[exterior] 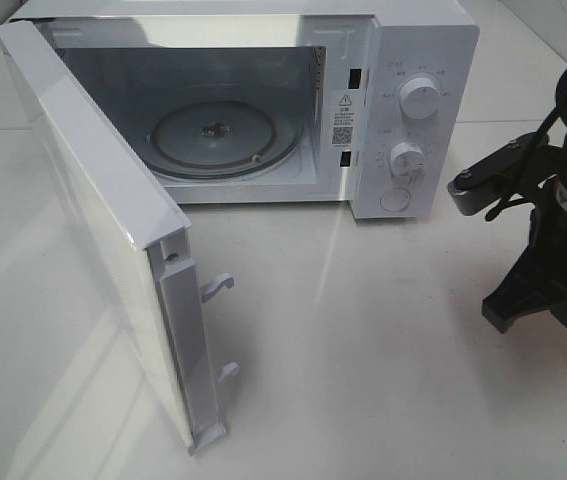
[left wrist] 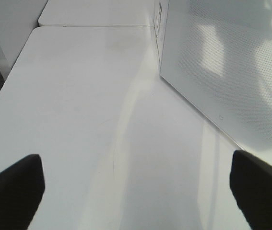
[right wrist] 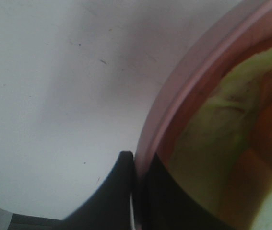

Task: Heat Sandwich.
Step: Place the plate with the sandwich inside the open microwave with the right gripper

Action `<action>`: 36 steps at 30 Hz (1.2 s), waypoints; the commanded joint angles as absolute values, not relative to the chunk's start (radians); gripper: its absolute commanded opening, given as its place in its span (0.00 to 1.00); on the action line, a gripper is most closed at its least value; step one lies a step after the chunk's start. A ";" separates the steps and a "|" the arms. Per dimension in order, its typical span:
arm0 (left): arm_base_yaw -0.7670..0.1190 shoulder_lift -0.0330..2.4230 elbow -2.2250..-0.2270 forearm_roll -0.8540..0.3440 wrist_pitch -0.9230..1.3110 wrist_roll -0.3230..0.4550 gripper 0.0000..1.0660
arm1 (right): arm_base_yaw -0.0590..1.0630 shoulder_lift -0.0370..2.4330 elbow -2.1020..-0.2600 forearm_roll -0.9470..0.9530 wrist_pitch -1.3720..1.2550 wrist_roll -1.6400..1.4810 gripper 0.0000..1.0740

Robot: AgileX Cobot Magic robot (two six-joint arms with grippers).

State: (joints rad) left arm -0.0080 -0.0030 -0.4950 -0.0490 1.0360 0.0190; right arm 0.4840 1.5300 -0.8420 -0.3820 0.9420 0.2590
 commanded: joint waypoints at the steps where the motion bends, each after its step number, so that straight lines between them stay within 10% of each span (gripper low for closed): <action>1: -0.003 -0.030 -0.493 -0.052 1.028 0.018 0.95 | 0.540 1.513 -0.839 -0.398 0.979 0.243 0.00; 36: -0.003 -0.030 -0.493 -0.052 1.028 0.018 0.95 | 0.900 1.513 -0.840 -0.419 0.990 -0.068 0.00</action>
State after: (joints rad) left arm -0.0080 -0.0030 -0.4950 -0.0490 1.0360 0.0190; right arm 0.8940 1.5200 -0.8420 -0.3910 1.0020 -0.0170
